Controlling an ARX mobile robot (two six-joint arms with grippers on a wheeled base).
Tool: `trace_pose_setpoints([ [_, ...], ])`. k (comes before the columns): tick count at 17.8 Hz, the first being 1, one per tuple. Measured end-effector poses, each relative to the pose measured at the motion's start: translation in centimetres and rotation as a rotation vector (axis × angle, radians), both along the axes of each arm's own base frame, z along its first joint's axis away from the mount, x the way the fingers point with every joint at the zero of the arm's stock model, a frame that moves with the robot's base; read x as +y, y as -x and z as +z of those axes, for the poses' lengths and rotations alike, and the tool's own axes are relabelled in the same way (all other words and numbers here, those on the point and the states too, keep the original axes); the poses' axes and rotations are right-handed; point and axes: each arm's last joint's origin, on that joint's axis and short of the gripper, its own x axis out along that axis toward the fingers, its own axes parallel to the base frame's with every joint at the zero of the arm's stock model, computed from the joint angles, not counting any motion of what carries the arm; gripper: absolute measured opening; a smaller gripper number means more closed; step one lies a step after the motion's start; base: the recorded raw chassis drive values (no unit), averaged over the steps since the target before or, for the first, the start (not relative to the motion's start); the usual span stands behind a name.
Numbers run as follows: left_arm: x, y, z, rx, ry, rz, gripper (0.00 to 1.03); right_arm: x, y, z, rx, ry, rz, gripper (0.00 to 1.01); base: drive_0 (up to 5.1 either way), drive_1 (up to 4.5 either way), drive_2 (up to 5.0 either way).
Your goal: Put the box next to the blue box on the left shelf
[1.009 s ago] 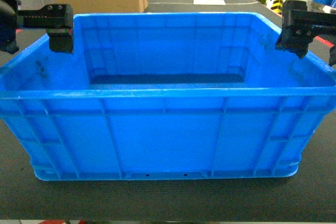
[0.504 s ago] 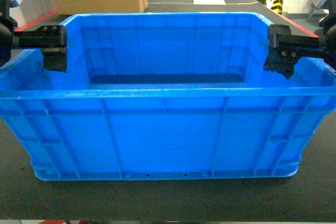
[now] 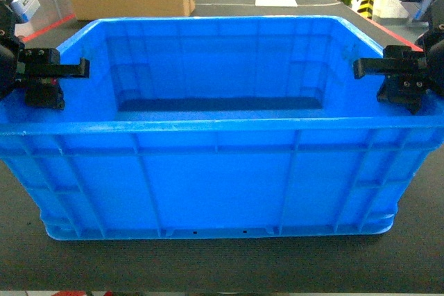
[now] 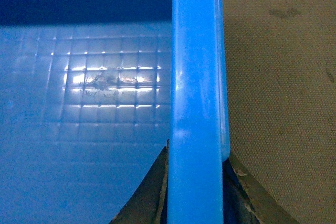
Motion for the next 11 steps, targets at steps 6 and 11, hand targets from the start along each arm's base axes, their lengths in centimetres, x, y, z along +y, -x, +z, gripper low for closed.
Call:
trace_pose_setpoints([
  [6, -0.6, 1.6, 1.1, -0.083, 0.026, 0.011, 0.2, 0.6, 1.2, 1.8, -0.073, 0.011, -0.016, 0.18, 0.0, 0.0, 0.0],
  [11, -0.8, 3.4, 7.9, -0.385, 0.016, 0.019, 0.2, 1.2, 3.4, 7.7, -0.295, -0.009, -0.027, 0.17, 0.0, 0.0, 0.0],
])
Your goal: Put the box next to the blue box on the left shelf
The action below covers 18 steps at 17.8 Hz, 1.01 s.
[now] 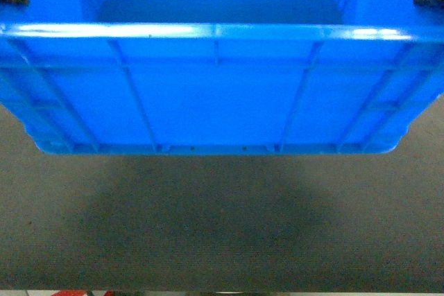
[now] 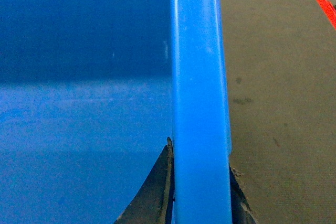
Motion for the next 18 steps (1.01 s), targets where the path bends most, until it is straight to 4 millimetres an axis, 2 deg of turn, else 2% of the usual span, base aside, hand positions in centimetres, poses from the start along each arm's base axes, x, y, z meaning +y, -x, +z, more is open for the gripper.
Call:
trace_pose_setpoints([
  [2, -0.1, 0.2, 0.7, -0.031, -0.004, -0.006, 0.2, 0.0, 0.5, 0.5, -0.023, -0.002, -0.003, 0.17, 0.0, 0.0, 0.0],
  [6, -0.4, 0.3, 0.5, -0.035, -0.027, -0.021, 0.2, -0.1, 0.9, -0.7, 0.018, 0.0, -0.008, 0.17, 0.0, 0.0, 0.0],
  [18, -0.6, 0.5, 0.0, 0.001, -0.012, -0.031, 0.2, -0.3, 1.5, -0.2, -0.018, 0.004, -0.006, 0.17, 0.0, 0.0, 0.0],
])
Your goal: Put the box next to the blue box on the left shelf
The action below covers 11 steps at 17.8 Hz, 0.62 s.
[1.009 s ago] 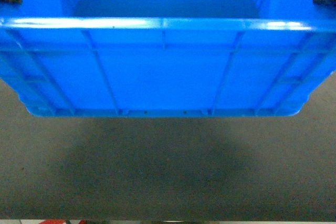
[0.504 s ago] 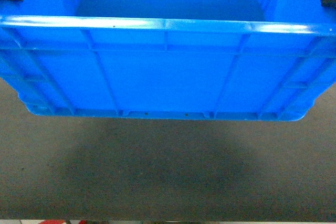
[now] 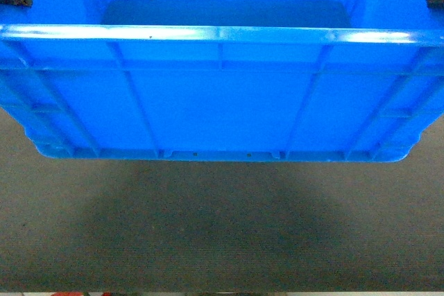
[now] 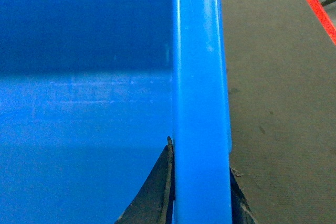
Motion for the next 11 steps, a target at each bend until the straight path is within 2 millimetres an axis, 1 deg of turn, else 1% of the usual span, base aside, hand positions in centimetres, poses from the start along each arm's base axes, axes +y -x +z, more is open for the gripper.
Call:
trace_pose_setpoints([
  [4, 0.0, 0.0, 0.01, -0.001, 0.001, 0.0, 0.2, 0.0, 0.0, 0.0, 0.0, 0.0, 0.0, 0.17, -2.0, -2.01, -2.0],
  [11, -0.17, 0.02, 0.0, 0.0, 0.001, -0.004, 0.2, -0.16, -0.03, 0.0, 0.0, 0.002, -0.007, 0.17, -1.6, -1.55, -1.6],
])
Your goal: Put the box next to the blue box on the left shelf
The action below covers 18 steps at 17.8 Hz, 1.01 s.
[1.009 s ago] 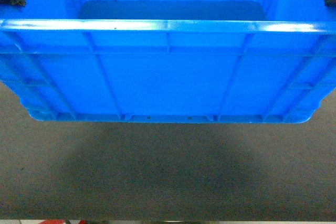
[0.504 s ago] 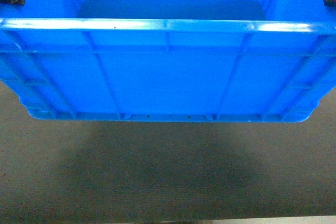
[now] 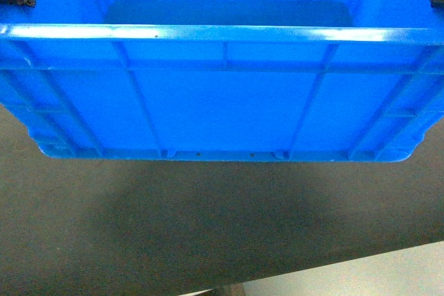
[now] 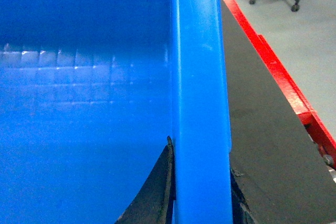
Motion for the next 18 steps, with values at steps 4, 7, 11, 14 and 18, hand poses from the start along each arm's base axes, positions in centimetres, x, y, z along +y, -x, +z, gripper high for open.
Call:
trace_pose_setpoints([
  [4, 0.0, 0.0, 0.0, 0.0, 0.0, 0.0, 0.2, 0.0, 0.0, 0.0, 0.0, 0.0, 0.0, 0.17, -1.5, -1.53, -1.5],
  [7, 0.0, 0.0, 0.01, -0.001, 0.001, 0.0, 0.2, 0.0, 0.0, 0.0, 0.0, 0.002, 0.001, 0.17, -1.6, -1.57, -1.6],
  [11, 0.0, 0.0, 0.01, -0.001, 0.001, 0.0, 0.2, 0.0, 0.0, 0.0, 0.0, 0.002, 0.001, 0.17, -1.6, -1.57, -1.6],
  [14, 0.0, 0.0, 0.0, 0.0, 0.0, 0.0, 0.2, 0.0, 0.0, 0.0, 0.0, 0.002, 0.001, 0.16, -1.6, -1.55, -1.6],
  [18, 0.0, 0.01, -0.01, 0.002, 0.0, 0.0, 0.2, 0.0, 0.0, 0.0, 0.0, 0.002, 0.001, 0.16, -1.5, -1.54, -1.5],
])
